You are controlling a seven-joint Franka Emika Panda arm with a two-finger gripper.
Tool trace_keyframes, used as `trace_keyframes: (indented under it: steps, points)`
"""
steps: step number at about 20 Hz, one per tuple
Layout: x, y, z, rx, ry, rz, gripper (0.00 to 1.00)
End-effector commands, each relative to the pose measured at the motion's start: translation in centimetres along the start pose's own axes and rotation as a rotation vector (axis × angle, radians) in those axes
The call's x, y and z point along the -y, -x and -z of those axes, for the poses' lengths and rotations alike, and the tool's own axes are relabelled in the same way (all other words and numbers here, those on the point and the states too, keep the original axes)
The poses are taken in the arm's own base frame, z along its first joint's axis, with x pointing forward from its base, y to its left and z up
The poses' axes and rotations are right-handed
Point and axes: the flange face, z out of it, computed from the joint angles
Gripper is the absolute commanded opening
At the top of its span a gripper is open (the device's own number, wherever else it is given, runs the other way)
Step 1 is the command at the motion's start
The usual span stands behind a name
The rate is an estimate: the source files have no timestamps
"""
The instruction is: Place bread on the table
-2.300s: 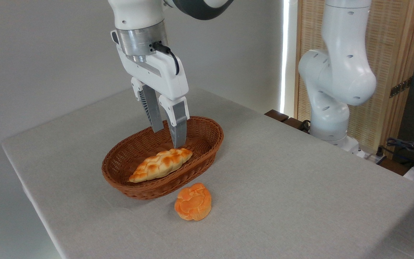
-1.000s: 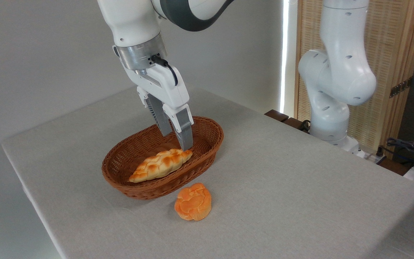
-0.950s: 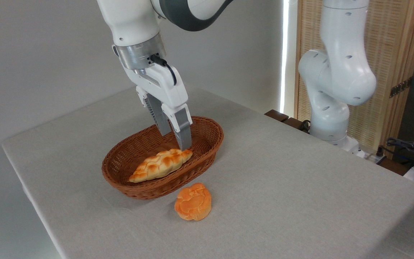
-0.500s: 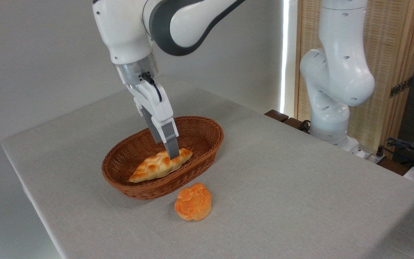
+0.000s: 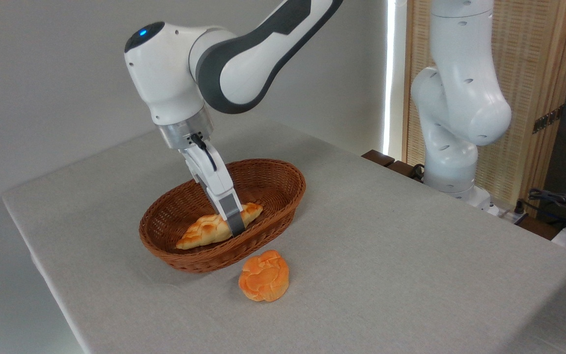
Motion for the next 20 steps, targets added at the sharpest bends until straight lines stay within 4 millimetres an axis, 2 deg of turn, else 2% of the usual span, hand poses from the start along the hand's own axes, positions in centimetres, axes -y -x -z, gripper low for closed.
trace_keyframes:
  steps: [1, 9, 11, 12, 13, 14, 20]
  points:
    - [-0.4, -1.0, -0.7, -0.004, 0.003, 0.007, 1.00]
    - [-1.3, -2.0, -1.8, 0.018, 0.011, -0.011, 0.98]
    - [-1.2, -2.0, -1.7, 0.022, 0.004, -0.016, 0.80]
    - [-1.3, -2.1, -1.7, 0.022, 0.003, -0.019, 0.64]
    - [-1.2, -2.1, -1.7, 0.022, 0.001, -0.021, 0.52]
    - [-1.2, -2.1, -1.7, 0.022, 0.001, -0.021, 0.46]
    - [-1.3, -2.2, -1.6, 0.020, 0.001, -0.022, 0.47]
